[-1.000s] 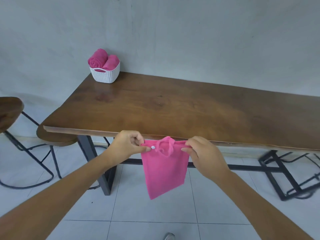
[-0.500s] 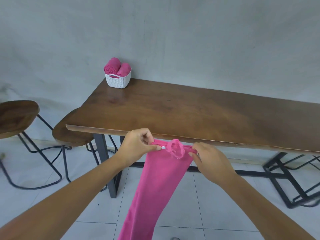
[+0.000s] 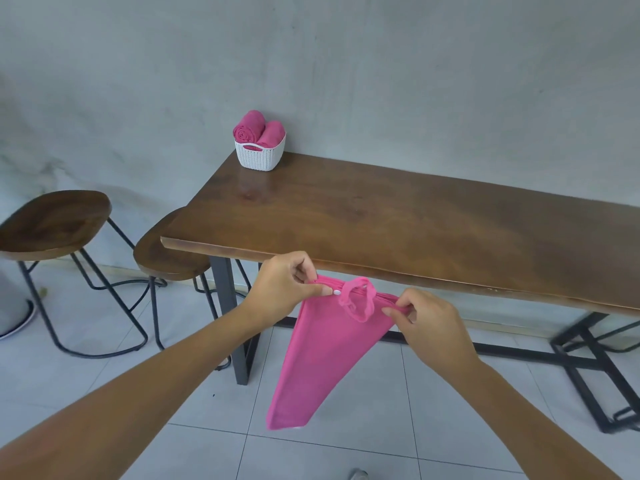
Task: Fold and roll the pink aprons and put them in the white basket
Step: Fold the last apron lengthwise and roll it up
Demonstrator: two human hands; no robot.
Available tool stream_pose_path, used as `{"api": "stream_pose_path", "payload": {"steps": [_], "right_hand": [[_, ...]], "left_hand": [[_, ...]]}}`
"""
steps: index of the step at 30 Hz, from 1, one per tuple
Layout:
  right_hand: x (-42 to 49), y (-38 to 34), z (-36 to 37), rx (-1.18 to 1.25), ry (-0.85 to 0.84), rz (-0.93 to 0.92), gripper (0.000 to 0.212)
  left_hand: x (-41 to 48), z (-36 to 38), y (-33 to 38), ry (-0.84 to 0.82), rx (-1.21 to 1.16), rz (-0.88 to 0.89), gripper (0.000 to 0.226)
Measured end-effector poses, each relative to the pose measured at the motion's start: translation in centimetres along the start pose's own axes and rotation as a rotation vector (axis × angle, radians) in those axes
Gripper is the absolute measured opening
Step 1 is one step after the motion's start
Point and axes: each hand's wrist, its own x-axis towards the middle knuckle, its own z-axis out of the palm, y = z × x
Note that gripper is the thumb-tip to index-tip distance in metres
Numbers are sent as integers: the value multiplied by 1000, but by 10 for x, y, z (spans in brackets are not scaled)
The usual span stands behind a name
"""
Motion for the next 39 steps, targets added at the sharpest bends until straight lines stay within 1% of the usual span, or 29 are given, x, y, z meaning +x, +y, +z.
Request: {"api": "stream_pose_path", "payload": {"steps": [8, 11, 13, 15, 17, 19, 20, 23, 25, 27, 29, 33, 39], "right_hand": [[15, 22, -8, 84, 29, 85, 20], [24, 34, -16, 135, 15, 135, 19], [31, 44, -20, 149, -11, 157, 23], [38, 58, -22, 147, -2, 158, 26], [46, 73, -21, 156, 26, 130, 14], [51, 85, -19, 196, 45, 117, 3], [54, 91, -18, 210, 49, 125, 1], [61, 114, -10, 304, 37, 204, 13], [64, 130, -1, 406, 18, 279, 15], [69, 144, 7, 455, 19, 323, 15], [75, 154, 13, 489, 36, 338, 18], [85, 173, 28, 475, 68, 354, 17], [123, 211, 43, 426, 67, 310, 21]], "left_hand": [[17, 29, 3, 36, -40, 14, 40], [30, 43, 5, -5, -61, 13, 37], [40, 53, 3, -30, -20, 12, 32], [52, 64, 4, -41, 48, 30, 21], [63, 75, 8, -46, 116, 33, 13], [72, 84, 12, -65, 190, -1, 11], [76, 88, 10, -82, 203, -29, 12], [85, 105, -2, -127, 136, -127, 12], [89, 119, -11, -130, 81, -168, 11], [94, 133, -18, -111, 41, -203, 11], [103, 147, -24, -81, 49, -220, 13], [121, 174, -36, -28, 186, -217, 15], [154, 210, -51, 101, 308, -300, 20]]}}
